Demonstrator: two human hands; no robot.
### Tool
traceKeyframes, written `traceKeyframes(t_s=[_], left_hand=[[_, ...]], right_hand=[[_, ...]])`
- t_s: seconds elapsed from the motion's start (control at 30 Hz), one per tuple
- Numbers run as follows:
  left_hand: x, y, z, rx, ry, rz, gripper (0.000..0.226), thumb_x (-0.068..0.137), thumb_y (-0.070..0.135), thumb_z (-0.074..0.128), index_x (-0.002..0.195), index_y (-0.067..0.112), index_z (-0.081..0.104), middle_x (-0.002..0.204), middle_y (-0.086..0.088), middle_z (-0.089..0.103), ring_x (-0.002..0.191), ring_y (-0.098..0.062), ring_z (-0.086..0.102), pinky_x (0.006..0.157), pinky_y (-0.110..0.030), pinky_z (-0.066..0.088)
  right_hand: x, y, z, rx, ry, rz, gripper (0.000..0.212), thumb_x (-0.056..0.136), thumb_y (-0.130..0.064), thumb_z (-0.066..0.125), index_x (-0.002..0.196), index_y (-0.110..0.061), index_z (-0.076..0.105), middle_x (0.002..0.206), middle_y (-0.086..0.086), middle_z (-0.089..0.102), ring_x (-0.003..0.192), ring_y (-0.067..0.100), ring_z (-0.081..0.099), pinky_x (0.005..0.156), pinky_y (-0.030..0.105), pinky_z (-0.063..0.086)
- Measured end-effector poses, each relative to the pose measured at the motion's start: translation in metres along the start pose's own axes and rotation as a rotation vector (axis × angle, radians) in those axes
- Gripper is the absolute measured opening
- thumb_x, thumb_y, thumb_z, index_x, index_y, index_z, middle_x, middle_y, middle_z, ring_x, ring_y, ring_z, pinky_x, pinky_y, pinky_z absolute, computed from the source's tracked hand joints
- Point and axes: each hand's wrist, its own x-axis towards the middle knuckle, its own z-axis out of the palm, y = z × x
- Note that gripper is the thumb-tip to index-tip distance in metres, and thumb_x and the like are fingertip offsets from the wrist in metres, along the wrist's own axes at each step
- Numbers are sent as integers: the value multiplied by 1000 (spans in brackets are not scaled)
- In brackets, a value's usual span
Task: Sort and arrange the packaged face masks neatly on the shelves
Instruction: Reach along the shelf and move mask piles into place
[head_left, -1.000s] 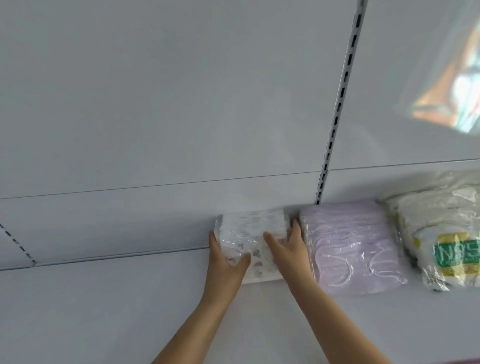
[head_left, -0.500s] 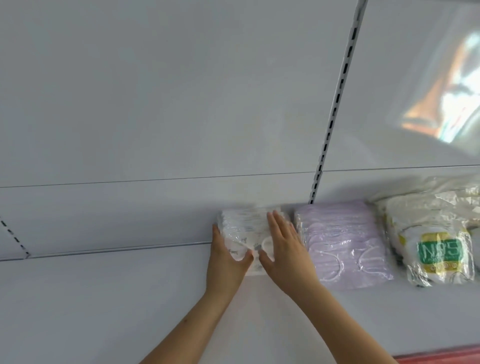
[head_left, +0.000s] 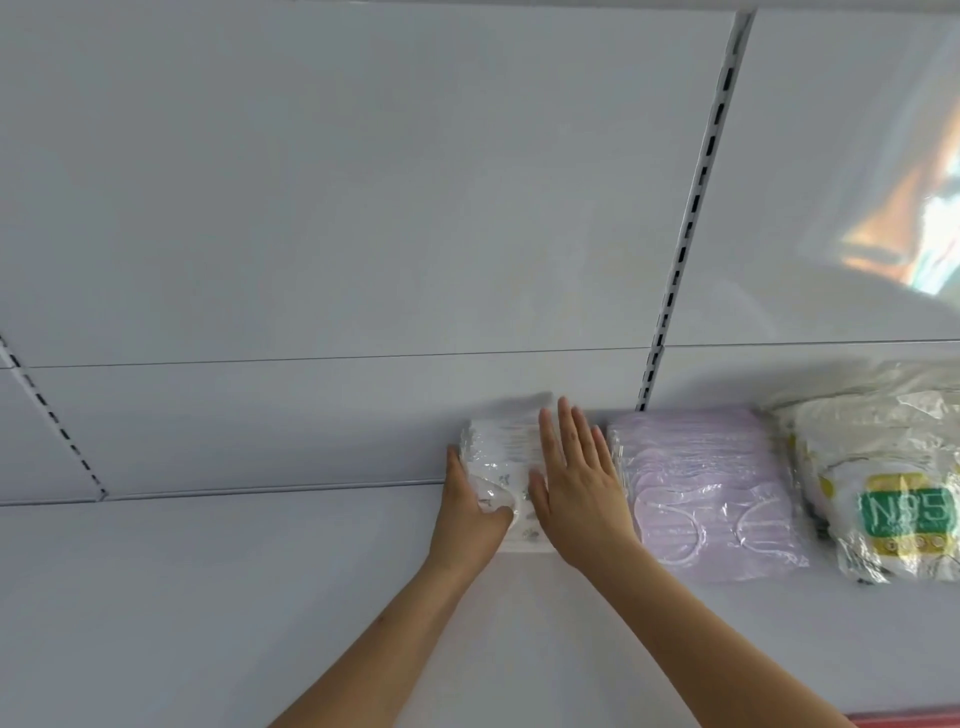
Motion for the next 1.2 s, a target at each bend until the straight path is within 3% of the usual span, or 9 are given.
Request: traceKeyframes(t_s=[0.13, 0.27, 0.4, 0.57, 0.7, 0.83, 0.93, 1.03, 1.2], left_hand=[[-1, -4, -2, 27, -60, 6, 115, 71, 15, 71, 161, 33, 1, 160, 9, 31, 144, -11, 39, 118, -35, 37], [5, -11, -9, 132, -26, -24, 120, 55, 40, 78, 155, 33, 13, 150, 6, 45, 133, -17, 51, 108, -45, 48], [0, -2, -10, 257, -87, -45, 126, 67, 45, 80, 160, 29, -4, 145, 7, 46, 135, -22, 38, 116, -46, 36], [10, -17, 2, 249, -17, -21, 113, 58, 57, 75, 152, 43, 15, 135, 7, 60, 119, -23, 59, 103, -46, 51], [13, -27, 10, 257, -23, 15, 115, 61, 54, 77, 155, 41, 10, 136, 8, 59, 120, -19, 60, 101, -44, 53], [-9, 2, -9, 301, -77, 2, 115, 81, 46, 76, 161, 27, -5, 163, 4, 28, 147, -20, 35, 119, -31, 31], [-27, 7, -40, 503, 32, 35, 102, 95, 44, 63, 161, 20, -10, 171, 1, 5, 156, -19, 14, 125, -35, 21], [-46, 4, -76, 633, 179, 88, 91, 99, 45, 54, 161, 21, -9, 171, 2, 2, 157, -15, 9, 126, -36, 17], [-89, -10, -149, 709, 285, 73, 80, 102, 55, 40, 160, 31, -10, 171, 9, -3, 157, -11, 1, 124, -30, -1]], right_hand=[[-2, 1, 11, 35, -59, -16, 69, 99, -47, 16, 158, -12, 15, 166, 11, 3, 154, 29, 8, 123, 48, 17], [1, 2, 7, 21, -15, -57, 68, 102, -50, 18, 159, -13, 10, 166, 2, 2, 154, 21, 2, 124, 40, 4], [2, 12, 14, 6, -95, -163, 79, 96, -65, -3, 159, -17, 0, 165, -4, -8, 154, 18, -4, 122, 35, -6], [7, 15, 13, -26, -52, -185, 70, 102, -53, 23, 159, -13, 13, 166, 1, 5, 154, 21, 9, 121, 38, 4], [6, 20, 16, 21, -54, -214, 68, 103, -48, 27, 159, -13, 10, 167, 0, 4, 154, 19, 6, 122, 36, 5], [4, 10, 4, 66, -87, -249, 69, 100, -49, 13, 157, -10, 11, 164, 2, -1, 154, 20, 8, 124, 33, 3], [16, -17, -25, 257, -49, -252, 74, 96, -53, 4, 158, -13, 13, 166, -3, 0, 154, 12, 3, 121, 24, 1], [36, -70, -55, 424, 32, -290, 69, 100, -55, 13, 159, -18, 19, 165, -7, 12, 153, 9, 9, 120, 23, 8], [47, -185, -58, 634, -109, -304, 66, 102, -55, 24, 160, -24, 11, 166, -10, 9, 152, 6, 8, 121, 26, 10]])
